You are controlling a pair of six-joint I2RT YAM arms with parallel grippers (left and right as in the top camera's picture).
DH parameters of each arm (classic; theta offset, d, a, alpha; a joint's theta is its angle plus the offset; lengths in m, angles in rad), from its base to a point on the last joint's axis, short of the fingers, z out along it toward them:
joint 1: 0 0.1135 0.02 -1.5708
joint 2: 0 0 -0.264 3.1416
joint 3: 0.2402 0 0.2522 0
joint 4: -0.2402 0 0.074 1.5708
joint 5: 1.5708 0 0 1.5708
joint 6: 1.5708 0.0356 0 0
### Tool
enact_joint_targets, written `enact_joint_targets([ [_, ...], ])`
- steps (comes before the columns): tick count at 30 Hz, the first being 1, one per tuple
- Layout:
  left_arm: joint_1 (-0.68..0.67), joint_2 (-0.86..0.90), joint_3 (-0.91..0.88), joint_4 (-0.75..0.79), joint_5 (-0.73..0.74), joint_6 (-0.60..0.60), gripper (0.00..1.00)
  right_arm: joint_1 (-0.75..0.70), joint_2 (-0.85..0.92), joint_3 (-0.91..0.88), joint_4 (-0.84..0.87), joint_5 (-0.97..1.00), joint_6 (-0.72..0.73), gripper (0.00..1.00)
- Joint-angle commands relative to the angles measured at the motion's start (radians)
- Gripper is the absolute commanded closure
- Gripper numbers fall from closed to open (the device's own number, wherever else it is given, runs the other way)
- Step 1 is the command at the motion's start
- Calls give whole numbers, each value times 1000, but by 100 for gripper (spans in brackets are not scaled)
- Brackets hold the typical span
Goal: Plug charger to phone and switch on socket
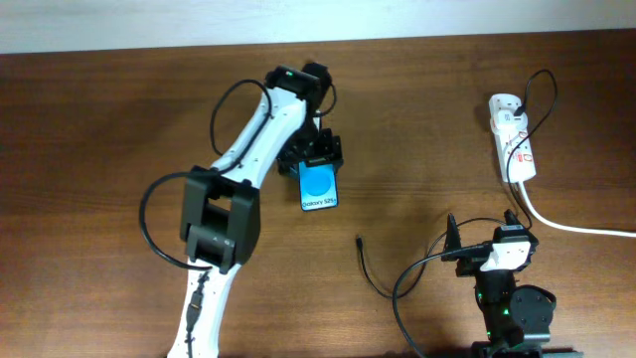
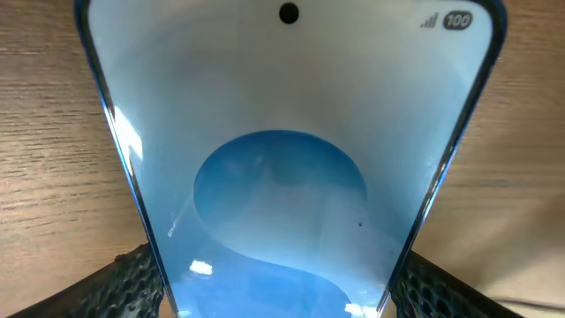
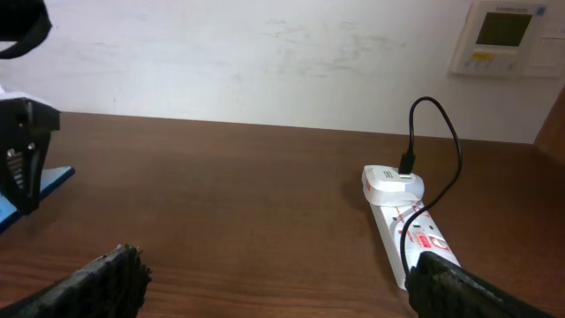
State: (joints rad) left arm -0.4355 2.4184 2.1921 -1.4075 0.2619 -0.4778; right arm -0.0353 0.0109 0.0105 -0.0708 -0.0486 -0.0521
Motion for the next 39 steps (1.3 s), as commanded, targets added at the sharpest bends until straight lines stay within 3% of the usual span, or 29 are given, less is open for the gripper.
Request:
enact_joint_targets([
  [1,52,3,28,-5,211,84,17,9,-7,-5,-5,5,0,2],
  [6,122,3,27,-4,486,138,16,9,-7,-5,-5,5,0,2],
  [12,193,3,28,-22,666,159,17,9,-7,-5,-5,5,0,2],
  [14,199,3,28,-20,595,163,16,9,-7,-5,-5,5,0,2],
  [19,143,3,28,42,370,142,0,9,-7,-5,-5,5,0,1],
  [23,3,5,27,136,-82,-100,1,9,-7,-5,-5,5,0,2],
  [26,-89,15,27,219,-223,-156,1,9,-7,-5,-5,5,0,2],
  [30,-146,52,27,229,-297,-190,1,9,-7,-5,-5,5,0,2],
  [39,-142,86,26,217,-357,-232,1,9,-7,-5,-5,5,0,2],
])
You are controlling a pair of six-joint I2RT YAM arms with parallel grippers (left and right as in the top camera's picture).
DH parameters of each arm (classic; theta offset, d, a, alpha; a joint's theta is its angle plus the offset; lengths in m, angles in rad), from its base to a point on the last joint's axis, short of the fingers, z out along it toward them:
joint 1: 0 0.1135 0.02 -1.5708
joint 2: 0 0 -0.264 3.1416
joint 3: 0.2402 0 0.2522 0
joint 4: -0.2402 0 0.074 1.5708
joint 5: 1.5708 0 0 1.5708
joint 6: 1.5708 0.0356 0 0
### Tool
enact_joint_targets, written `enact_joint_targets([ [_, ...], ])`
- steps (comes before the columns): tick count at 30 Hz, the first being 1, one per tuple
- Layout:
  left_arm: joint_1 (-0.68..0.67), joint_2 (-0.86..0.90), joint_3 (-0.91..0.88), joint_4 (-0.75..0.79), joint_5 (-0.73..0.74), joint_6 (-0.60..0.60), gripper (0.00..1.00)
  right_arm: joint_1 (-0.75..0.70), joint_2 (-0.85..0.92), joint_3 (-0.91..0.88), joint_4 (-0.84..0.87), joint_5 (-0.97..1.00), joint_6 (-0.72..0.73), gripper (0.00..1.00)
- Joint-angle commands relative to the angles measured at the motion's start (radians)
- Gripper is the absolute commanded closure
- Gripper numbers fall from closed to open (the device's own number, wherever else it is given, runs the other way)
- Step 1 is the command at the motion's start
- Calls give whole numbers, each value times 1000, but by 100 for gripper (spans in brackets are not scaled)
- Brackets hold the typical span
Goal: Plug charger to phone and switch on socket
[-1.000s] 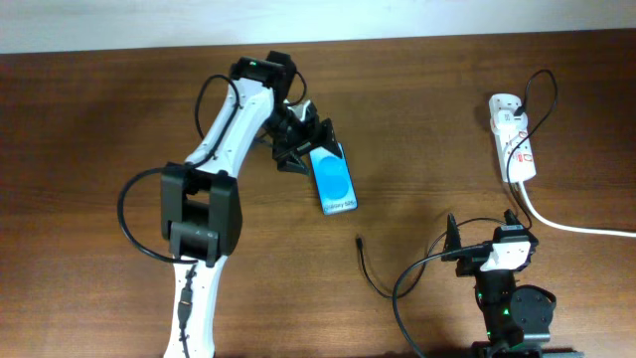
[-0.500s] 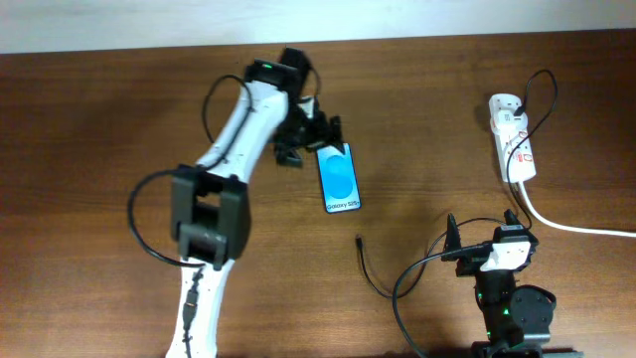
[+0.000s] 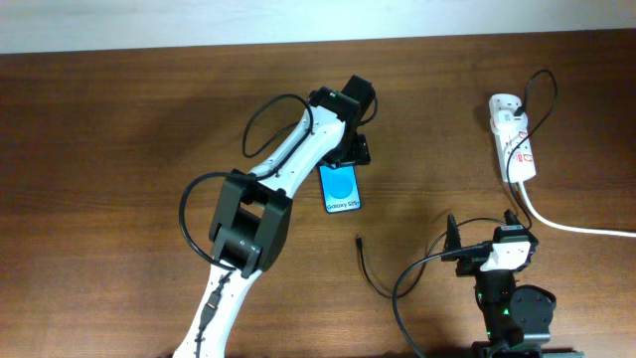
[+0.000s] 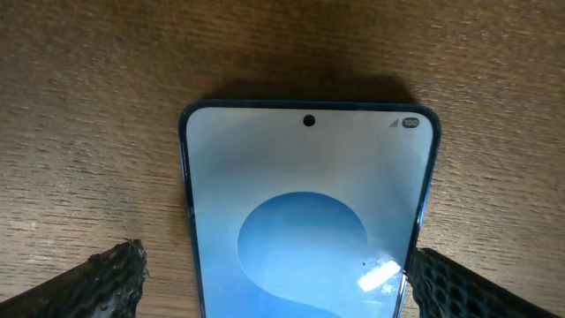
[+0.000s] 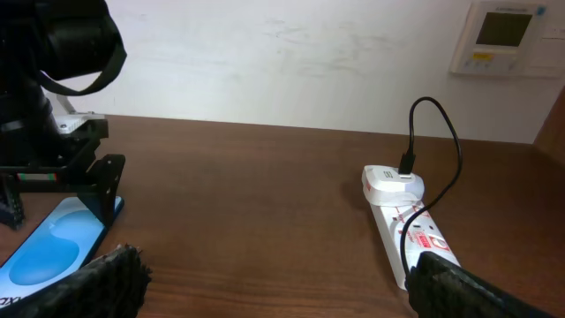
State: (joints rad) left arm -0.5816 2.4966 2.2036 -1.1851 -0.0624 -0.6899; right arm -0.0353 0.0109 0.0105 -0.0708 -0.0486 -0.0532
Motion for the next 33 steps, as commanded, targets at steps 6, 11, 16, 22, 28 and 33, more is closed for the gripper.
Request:
enact_joint_targets([
  [6,3,9,5,-6,-34,-47,1,9,-7,-5,-5,5,1,2],
  [11,3,10,3,-8,-32,-47,1,9,-7,-5,-5,5,1,2],
  [16,3,10,3,-16,-23,-47,1,9,-7,-5,-5,5,1,2],
  [22,2,10,3,-20,83,-12,1,9,-7,-5,-5,5,1,2],
  [28,1,10,1,-27,62,9,1,9,-7,-5,-5,5,1,2],
  [33,2,10,-42,-24,64,10,1,9,-7,-5,-5,5,1,2],
])
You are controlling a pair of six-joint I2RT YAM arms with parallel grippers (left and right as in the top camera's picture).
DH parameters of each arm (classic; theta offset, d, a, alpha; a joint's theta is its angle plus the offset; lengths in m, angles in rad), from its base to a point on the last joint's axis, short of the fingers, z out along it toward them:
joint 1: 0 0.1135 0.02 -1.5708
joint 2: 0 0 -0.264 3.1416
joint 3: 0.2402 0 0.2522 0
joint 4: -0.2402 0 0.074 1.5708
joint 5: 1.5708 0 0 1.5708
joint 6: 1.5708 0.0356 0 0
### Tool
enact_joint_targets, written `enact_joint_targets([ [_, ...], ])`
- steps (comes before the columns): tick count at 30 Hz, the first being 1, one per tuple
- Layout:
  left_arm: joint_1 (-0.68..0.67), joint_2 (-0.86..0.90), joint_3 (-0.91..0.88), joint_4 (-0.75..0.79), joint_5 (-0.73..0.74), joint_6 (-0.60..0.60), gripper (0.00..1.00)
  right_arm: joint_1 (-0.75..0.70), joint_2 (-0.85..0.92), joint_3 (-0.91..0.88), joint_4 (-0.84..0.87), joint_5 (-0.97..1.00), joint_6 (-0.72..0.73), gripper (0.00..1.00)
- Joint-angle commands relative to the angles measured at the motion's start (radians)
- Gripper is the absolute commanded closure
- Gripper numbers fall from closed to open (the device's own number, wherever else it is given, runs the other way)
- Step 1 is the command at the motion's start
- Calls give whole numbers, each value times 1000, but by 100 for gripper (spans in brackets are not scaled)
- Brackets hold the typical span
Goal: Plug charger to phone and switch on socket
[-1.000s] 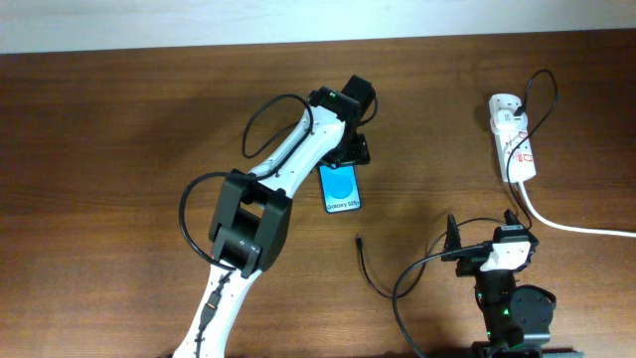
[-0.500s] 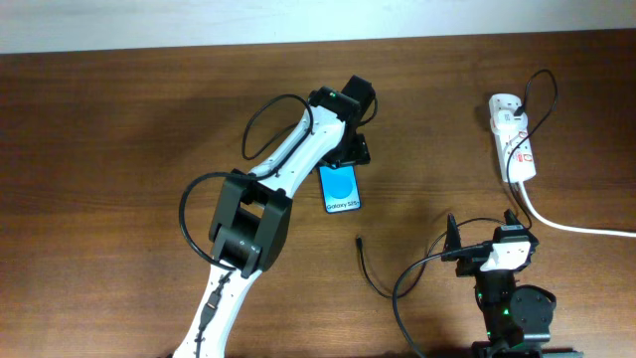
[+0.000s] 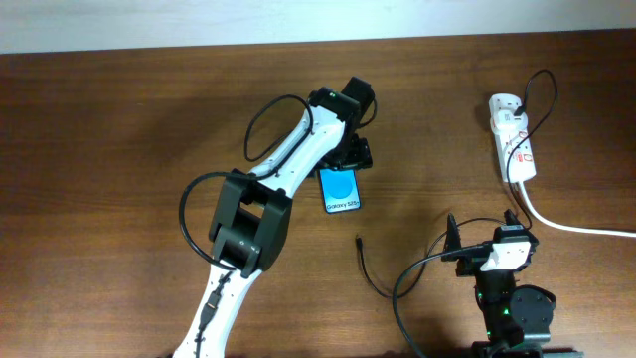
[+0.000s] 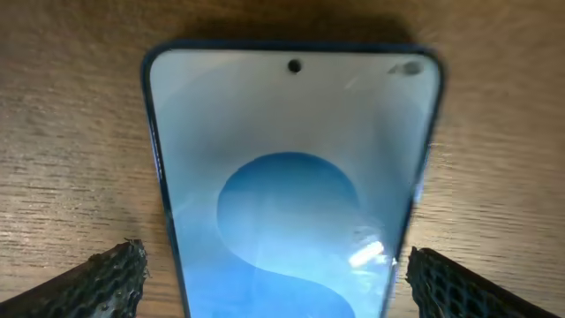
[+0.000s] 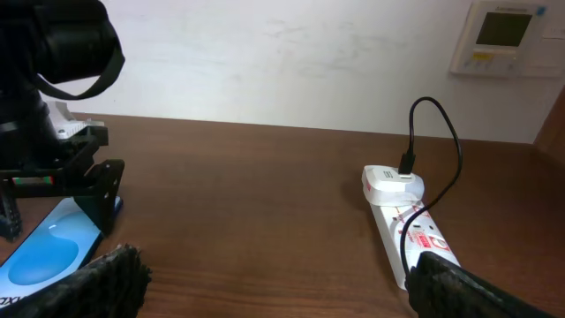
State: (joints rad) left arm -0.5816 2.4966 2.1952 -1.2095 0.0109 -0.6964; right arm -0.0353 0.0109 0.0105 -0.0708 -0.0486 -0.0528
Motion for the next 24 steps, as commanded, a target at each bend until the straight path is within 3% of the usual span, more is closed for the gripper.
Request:
enact_joint_targets([
  [1,2,10,-50,5,-2,16,1,9,-7,-5,-5,5,0,2],
  [10,1,11,-71,11,-3,16,2,9,-7,-5,-5,5,0,2],
  [12,1,11,-71,8,39,16,15,9,-7,-5,-5,5,0,2],
  [16,1,11,-71,12,34,16,12,9,-7,-5,-5,5,0,2],
  [24,1,11,-71,4,19,16,17,9,-7,-5,-5,5,0,2],
])
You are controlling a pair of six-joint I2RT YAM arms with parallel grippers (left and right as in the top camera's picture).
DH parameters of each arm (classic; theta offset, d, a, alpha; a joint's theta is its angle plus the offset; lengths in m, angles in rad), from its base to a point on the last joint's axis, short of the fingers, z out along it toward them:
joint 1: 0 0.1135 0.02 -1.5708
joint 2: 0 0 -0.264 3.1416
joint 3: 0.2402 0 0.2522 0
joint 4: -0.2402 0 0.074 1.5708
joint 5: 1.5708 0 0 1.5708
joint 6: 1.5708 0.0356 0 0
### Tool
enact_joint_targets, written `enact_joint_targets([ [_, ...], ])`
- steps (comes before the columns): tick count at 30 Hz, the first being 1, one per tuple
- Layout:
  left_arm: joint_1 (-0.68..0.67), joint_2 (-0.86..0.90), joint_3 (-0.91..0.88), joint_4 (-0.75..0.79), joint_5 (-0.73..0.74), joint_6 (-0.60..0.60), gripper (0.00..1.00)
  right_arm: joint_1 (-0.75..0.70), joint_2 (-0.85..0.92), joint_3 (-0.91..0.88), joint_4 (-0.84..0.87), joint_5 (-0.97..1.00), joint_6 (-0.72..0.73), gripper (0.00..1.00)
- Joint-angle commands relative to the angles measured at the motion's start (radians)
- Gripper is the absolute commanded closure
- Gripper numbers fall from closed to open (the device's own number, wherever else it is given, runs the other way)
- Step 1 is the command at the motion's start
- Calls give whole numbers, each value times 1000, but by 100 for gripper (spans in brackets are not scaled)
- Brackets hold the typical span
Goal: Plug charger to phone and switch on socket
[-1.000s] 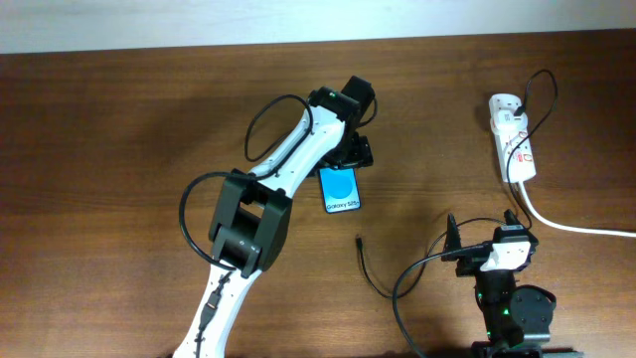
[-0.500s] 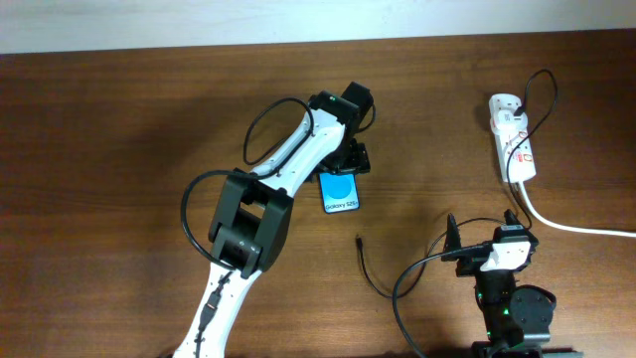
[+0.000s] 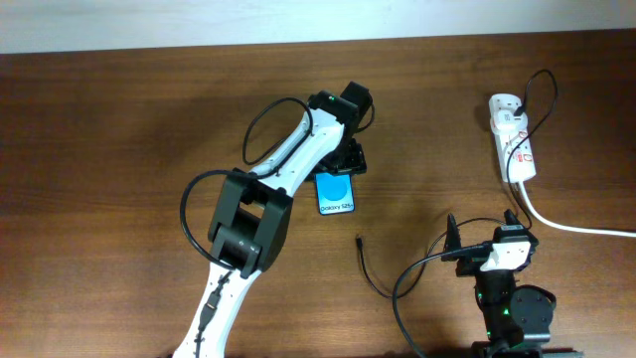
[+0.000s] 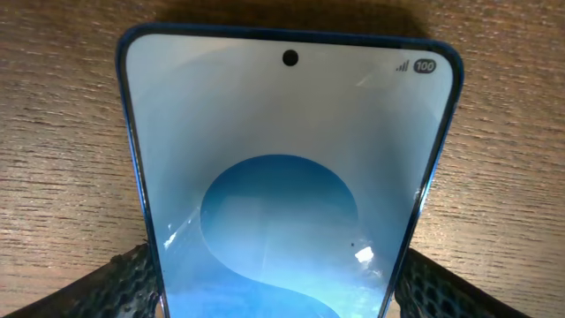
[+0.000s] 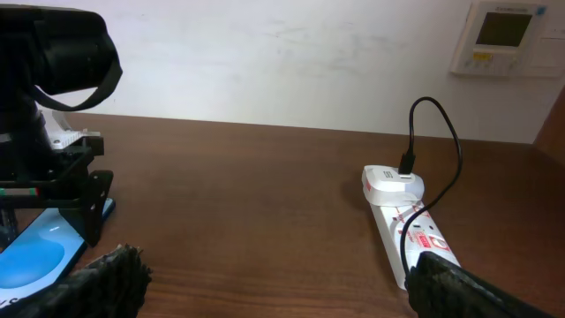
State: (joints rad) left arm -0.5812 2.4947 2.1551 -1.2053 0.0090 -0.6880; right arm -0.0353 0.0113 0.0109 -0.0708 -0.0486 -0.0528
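The blue-screened phone [image 3: 336,194] lies face up near the table's middle and fills the left wrist view [image 4: 282,177]. My left gripper [image 4: 275,287] is shut on the phone's lower part; its fingers [image 4: 119,287] press against both side edges. The black cable's loose plug [image 3: 359,240] lies on the wood to the phone's lower right. The white charger [image 5: 395,184] sits in the white power strip [image 3: 518,147] at the far right. My right gripper [image 5: 274,287] stands open and empty at the front right.
The cable loops [image 3: 383,288] across the wood in front of the right arm's base [image 3: 512,298]. The strip's white lead [image 3: 566,224] runs off the right edge. A wall with a thermostat panel [image 5: 503,35] stands behind the table.
My left gripper's fingers stood wide apart beside the phone; now they are closed against its sides. The phone sits slightly further left. The right arm has not moved.
At first my left gripper held the phone left of the table's middle. Then the phone lay further right, nearer the cable plug, with the fingers open and clear. The open gripper then stood closer over it, and now grips it.
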Motion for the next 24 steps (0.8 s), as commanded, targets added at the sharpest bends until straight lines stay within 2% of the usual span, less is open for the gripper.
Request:
enact_joint_targets([
  [1,1,13,-31,0,21,8,17,9,-8,-5,-5,5,0,2],
  [10,2,13,-13,-42,21,8,22,9,-8,-5,-5,5,0,2],
  [16,44,0,76,-123,21,8,25,9,-8,-5,-5,5,0,2],
  [24,88,-85,84,-142,26,8,24,9,-8,-5,-5,5,0,2],
])
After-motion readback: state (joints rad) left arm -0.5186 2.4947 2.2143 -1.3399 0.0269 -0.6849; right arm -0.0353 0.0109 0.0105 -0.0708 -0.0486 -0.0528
